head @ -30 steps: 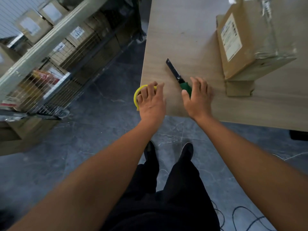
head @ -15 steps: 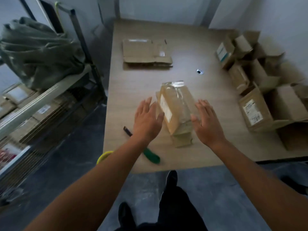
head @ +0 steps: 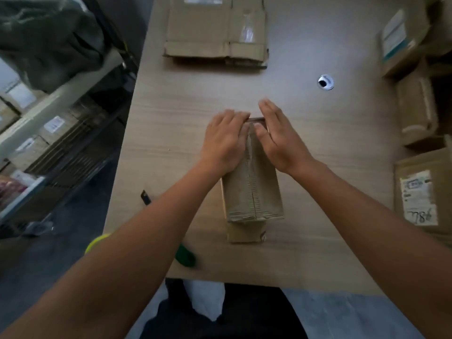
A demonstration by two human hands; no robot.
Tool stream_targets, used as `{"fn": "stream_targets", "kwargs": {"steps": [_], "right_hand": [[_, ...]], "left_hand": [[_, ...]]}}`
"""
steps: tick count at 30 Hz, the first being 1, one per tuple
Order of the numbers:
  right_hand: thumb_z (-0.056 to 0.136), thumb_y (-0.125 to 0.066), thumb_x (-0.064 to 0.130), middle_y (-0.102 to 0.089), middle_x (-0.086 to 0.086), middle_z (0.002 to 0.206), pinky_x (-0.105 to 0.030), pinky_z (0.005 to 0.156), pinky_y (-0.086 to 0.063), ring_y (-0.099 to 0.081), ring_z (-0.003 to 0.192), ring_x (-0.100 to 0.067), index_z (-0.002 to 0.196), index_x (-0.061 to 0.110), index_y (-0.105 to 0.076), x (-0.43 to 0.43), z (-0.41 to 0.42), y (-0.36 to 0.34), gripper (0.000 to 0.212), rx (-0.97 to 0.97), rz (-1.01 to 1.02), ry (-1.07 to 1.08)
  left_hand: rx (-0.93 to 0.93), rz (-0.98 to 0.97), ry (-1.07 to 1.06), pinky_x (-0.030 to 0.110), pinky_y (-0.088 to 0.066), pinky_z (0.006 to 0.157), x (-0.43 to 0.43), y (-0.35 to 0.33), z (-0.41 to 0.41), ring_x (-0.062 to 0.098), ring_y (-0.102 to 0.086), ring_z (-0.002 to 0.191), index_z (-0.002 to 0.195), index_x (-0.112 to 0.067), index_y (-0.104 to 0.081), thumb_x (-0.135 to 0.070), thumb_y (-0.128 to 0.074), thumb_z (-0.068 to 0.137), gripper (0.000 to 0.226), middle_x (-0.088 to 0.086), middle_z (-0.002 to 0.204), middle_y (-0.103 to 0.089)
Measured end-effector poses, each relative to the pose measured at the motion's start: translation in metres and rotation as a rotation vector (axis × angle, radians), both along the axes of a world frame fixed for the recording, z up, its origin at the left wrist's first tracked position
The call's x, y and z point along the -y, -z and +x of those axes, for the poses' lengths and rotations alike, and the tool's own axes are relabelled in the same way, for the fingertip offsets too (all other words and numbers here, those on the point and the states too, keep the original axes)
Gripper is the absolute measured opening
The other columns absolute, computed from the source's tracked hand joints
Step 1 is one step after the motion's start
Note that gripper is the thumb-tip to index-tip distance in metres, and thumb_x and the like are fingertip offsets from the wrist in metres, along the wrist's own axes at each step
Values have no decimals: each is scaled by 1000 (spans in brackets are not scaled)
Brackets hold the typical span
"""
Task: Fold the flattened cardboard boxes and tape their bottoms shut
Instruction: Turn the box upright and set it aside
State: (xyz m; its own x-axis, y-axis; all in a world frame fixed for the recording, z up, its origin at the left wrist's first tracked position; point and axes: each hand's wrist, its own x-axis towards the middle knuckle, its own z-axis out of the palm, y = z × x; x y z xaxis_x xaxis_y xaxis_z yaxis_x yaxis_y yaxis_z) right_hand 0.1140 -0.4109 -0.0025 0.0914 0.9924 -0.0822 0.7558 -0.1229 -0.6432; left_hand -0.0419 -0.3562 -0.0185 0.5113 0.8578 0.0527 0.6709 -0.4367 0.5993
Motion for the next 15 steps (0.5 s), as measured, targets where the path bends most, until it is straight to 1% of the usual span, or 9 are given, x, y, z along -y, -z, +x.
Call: {"fn": "stream_targets", "kwargs": {"steps": [2,5,7,8,9,10,11,13,15], "right_hand": [[108,-37,31,-24,-11,164,-20,121,-11,-20,153,-16,158,7,-26,-6,-5,8,57,-164,-51,-22],[109,-34,27,-32,-2,159,-25,122,-23,-32,145,-6,157,14,-30,-4,-11,19,50,-572,-87,114],[112,-31,22,-37,1,156,-33,120,-34,-40,141,-9,156,19,-30,-2,-12,23,45,-810,-97,192],[112,-30,21,-39,1,155,-35,117,-39,-45,137,-10,155,21,-31,-3,-11,25,43,-874,-104,218],[112,-30,20,-41,2,153,-35,113,-43,-50,131,-10,152,22,-34,-4,-10,26,41,-912,-115,234],[112,-31,20,-44,3,150,-35,110,-47,-54,125,-9,150,23,-38,-6,-10,28,39,-942,-129,247],[112,-31,21,-49,5,146,-33,106,-50,-58,120,-7,147,24,-42,-7,-9,30,37,-969,-143,263],[111,-32,24,-60,6,127,-31,94,-54,-64,106,-9,139,25,-48,-9,-8,34,32,-1015,-183,281],[110,-33,25,-64,-3,110,-34,83,-55,-64,94,-16,132,21,-50,-9,-8,32,28,-1010,-188,280]], "left_hand": [[179,-69,-69,38,-31,117,-2,1,-1,23,-48,132,138,-9,-57,-23,-42,103,41,8,136,-59],[470,-304,-211,34,-39,114,-4,6,-3,20,-51,130,143,-10,-51,-11,-46,101,42,2,141,-52],[641,-536,-338,33,-51,98,-1,6,-4,11,-62,105,141,-11,-50,-13,-46,104,38,-2,126,-59],[710,-655,-390,28,-54,88,-1,7,-4,6,-63,93,138,-11,-51,-11,-45,105,33,-4,117,-62],[762,-734,-428,25,-54,81,-2,8,-3,3,-63,86,135,-12,-52,-10,-43,107,29,-6,112,-63],[770,-761,-450,24,-54,79,-4,9,-3,2,-64,86,132,-14,-54,-10,-42,108,27,-8,114,-64],[777,-780,-464,23,-53,81,-6,12,-2,3,-65,91,129,-17,-56,-13,-41,108,26,-8,118,-64],[766,-807,-493,25,-53,89,-8,11,-1,3,-65,100,124,-19,-60,-19,-40,109,25,-6,124,-63],[738,-836,-514,30,-53,96,-9,6,1,7,-65,100,120,-18,-63,-25,-41,109,26,-3,117,-65]]}}
